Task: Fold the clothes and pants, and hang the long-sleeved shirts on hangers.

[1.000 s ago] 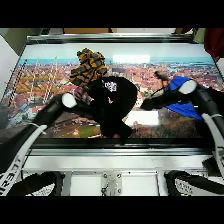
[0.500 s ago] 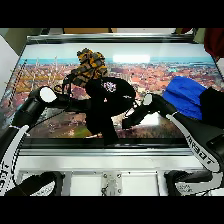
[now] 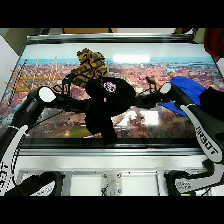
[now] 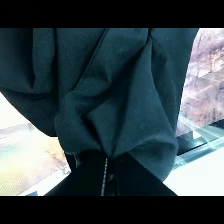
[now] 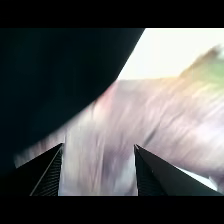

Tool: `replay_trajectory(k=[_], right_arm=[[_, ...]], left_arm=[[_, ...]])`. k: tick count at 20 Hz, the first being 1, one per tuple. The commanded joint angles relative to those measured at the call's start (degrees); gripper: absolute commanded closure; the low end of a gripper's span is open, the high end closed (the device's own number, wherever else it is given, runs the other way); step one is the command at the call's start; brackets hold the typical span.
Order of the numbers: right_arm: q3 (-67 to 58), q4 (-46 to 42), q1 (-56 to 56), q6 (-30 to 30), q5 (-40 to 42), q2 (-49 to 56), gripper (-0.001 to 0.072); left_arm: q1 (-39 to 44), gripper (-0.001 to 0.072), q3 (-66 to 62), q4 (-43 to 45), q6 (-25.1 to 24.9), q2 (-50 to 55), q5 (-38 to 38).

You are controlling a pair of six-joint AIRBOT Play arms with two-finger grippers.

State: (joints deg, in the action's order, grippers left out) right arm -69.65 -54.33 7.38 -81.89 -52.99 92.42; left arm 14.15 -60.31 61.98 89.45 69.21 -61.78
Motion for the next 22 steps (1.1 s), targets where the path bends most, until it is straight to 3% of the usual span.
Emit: replay_trajectory(k=[1, 6, 11, 12, 13, 14, 18, 22], right_arm=[[-1.44, 8.61, -3.06, 1.11, 10.78, 2.60, 0.0242], [-10.93, 10.64, 0.59, 4.15, 7.48, 13.05, 0.0243], [-12.98, 8.72, 1.53, 4.13, 5.97, 15.43, 0.0248], [-13.09, 7.26, 1.51, 4.15, 5.49, 15.37, 0.0319], [-13.09, 5.53, 1.51, 4.15, 4.85, 15.21, 0.0542], [-13.09, 4.46, 1.51, 4.17, 4.15, 14.97, 0.0694], [-16.65, -1.62, 0.55, 8.79, 1.01, 5.33, 0.0691], [-28.22, -2.67, -1.46, 9.73, -8.37, -14.43, 0.0692]], left_arm=[[0.07, 0.0687, 0.02, -0.02, -0.13, -0.04, -0.07], [0.04, 0.0687, 0.02, 0.00, -0.13, -0.04, -0.17], [0.04, 0.0687, 0.02, 0.02, -0.13, -0.04, -1.03], [0.04, 0.0686, 0.02, 0.00, -0.13, -0.04, -1.05], [0.04, 0.0687, 0.02, 0.02, -0.13, -0.04, -1.05], [0.02, 0.0687, 0.00, 0.02, -0.13, -0.04, -1.03], [-2.49, 0.0688, -10.12, 2.84, -0.13, -1.62, -3.43], [-3.80, 0.0687, -36.94, 2.38, -0.09, -7.78, -3.61]])
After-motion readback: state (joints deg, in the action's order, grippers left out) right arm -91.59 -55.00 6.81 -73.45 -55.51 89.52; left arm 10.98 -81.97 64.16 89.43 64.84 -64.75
